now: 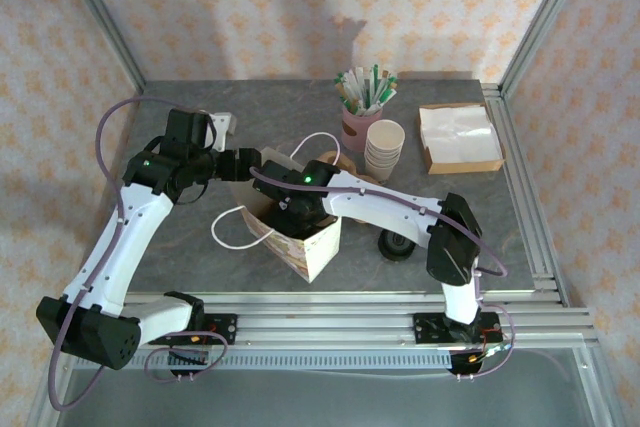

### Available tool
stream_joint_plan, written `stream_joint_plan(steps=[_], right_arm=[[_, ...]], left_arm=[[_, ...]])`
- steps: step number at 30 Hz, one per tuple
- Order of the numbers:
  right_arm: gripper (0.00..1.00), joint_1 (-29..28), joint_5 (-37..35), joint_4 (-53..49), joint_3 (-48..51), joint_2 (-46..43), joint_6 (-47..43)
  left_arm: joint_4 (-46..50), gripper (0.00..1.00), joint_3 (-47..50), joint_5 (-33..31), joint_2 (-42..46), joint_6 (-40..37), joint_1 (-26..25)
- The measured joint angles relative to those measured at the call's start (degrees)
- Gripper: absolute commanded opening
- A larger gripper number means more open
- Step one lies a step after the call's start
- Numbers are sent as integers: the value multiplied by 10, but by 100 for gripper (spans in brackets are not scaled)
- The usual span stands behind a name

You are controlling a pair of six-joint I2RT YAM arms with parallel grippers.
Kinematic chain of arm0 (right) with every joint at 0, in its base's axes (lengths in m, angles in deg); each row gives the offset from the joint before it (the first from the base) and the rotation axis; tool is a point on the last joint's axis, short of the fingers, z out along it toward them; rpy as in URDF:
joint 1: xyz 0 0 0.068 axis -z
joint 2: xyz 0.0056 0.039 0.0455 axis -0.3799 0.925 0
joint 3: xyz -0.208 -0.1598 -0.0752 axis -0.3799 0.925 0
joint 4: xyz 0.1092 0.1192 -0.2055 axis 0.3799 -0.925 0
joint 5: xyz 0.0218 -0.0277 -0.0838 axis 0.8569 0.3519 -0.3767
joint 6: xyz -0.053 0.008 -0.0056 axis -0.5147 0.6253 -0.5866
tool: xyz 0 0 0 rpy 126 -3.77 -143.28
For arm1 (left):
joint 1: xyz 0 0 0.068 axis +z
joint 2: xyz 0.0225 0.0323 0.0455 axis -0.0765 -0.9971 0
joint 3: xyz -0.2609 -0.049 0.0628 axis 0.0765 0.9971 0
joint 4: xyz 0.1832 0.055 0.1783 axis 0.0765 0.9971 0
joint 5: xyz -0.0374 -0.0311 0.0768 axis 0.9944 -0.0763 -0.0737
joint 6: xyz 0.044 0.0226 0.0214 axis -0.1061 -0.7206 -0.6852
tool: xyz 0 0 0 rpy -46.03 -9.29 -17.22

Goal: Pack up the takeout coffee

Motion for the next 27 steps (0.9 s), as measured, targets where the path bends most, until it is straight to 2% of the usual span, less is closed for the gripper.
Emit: stream_joint_plan(steps=[27], right_arm=[[79, 0, 2, -5, 0, -2, 0]], left_arm=[[1, 87, -8, -4, 0, 0, -7]])
